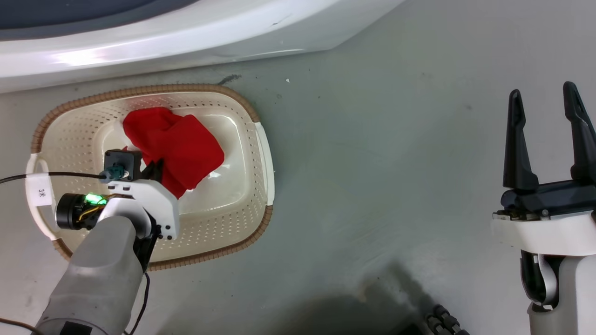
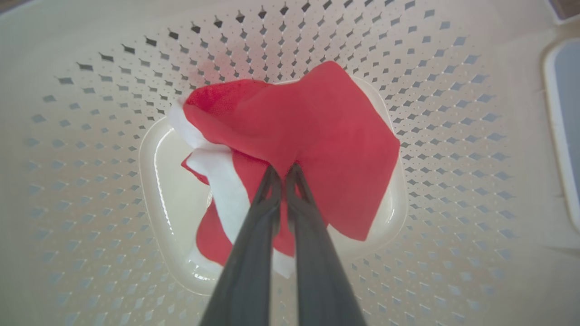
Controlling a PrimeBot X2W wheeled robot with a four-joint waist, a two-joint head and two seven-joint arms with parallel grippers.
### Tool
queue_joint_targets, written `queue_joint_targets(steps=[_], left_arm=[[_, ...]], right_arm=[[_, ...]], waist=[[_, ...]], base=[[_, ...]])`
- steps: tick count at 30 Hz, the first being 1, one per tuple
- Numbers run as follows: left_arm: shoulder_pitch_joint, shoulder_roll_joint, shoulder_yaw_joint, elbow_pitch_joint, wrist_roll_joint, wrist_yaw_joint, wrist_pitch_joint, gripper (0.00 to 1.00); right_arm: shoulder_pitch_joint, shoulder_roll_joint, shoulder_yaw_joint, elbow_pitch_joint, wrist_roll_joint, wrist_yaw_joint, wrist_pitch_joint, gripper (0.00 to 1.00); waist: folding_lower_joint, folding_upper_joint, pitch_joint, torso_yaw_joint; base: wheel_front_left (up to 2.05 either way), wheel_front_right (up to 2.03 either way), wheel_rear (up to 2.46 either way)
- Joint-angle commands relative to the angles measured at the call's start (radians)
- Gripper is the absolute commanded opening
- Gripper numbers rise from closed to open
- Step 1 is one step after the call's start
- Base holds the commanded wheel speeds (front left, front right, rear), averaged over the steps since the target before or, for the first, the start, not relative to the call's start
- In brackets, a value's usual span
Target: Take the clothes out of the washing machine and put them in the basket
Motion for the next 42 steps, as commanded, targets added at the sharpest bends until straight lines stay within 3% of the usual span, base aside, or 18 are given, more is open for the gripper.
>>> queue_joint_targets(steps=[1, 2, 13, 24, 33, 42], left_arm=[[-0.017, -0.004, 0.008, -0.005, 0.0, 0.012, -0.003, 0.95], [-0.009, -0.006, 0.012, -0.004, -0.001, 0.017, -0.003, 1.0], [0.121, -0.018, 0.108, -0.126, -0.014, 0.002, -0.003, 1.0], [0.291, -0.006, 0.249, -0.425, 0.077, 0.01, -0.003, 1.0], [0.483, -0.07, 0.447, -0.786, 0.186, 0.0, -0.003, 1.0], [0.464, -0.077, 0.484, -0.922, 0.226, -0.024, -0.003, 1.0]], right_arm=[[-0.012, 0.002, -0.004, 0.005, 0.0, -0.001, -0.002, 1.0], [-0.011, 0.002, -0.004, 0.011, 0.001, -0.001, -0.002, 1.0], [-0.012, 0.002, 0.0, 0.065, -0.006, -0.001, -0.002, 1.0], [0.002, 0.002, -0.012, 0.101, 0.004, -0.001, -0.002, 1.0], [0.05, 0.001, 0.006, 0.137, 0.029, -0.001, -0.002, 1.0], [0.047, 0.002, 0.014, 0.123, 0.04, -0.001, -0.002, 1.0]], waist=[[-0.0002, -0.0001, -0.011, 0.005], [-0.0002, -0.0001, -0.018, 0.008], [-0.0002, -0.0001, -0.189, 0.048], [-0.0002, -0.0001, -0.324, 0.082], [-0.0002, -0.0001, -0.437, 0.07], [-0.0002, -0.0001, -0.42, 0.045]], base=[[0.0, 0.0, 0.0], [0.0, 0.0, 0.0], [0.0, 0.0, 0.0], [0.0, 0.0, 0.0], [0.0, 0.0, 0.0], [0.0, 0.0, 0.0]])
